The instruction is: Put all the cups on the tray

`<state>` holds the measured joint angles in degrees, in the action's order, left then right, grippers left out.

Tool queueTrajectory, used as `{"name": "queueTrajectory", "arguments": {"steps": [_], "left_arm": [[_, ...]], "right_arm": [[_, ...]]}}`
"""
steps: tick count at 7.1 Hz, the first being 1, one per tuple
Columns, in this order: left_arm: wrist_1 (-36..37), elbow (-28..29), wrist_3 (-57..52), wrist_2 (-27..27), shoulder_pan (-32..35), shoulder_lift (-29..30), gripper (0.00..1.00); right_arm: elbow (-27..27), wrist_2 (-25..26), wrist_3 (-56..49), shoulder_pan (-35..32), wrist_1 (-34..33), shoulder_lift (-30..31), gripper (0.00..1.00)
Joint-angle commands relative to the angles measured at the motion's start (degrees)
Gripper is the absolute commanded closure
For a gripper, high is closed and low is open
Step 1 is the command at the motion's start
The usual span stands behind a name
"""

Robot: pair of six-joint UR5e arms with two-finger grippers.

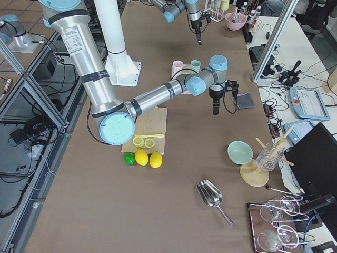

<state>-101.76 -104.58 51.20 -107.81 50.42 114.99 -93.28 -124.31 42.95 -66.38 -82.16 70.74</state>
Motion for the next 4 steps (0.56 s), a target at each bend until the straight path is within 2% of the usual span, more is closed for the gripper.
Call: {"name": "queueTrajectory", "arguments": {"steps": [1, 2, 3, 4], "left_arm": [[-0.2, -1.2, -15.4, 0.0, 6.6, -7.0, 0.02], [-0.1, 0.2, -16.1, -0.3, 7.8, -7.4, 0.02], [0.3, 0.2, -16.1, -4.5, 10.5, -11.1, 0.02], [0.2, 0.4, -16.3, -11.1, 14.7, -14.2, 0.02]], "right_arm": [[1.9, -1.2, -9.6, -4.8, -0.4, 2.7, 0.0], [3.8, -3.3, -10.5, -7.0, -0.3, 4.0, 0.0], [4.6, -4.8, -13.6, -10.0, -0.1, 6.9, 0.0], [4.6, -6.4, -20.1, -12.4, -0.2, 9.6, 0.0]]}}
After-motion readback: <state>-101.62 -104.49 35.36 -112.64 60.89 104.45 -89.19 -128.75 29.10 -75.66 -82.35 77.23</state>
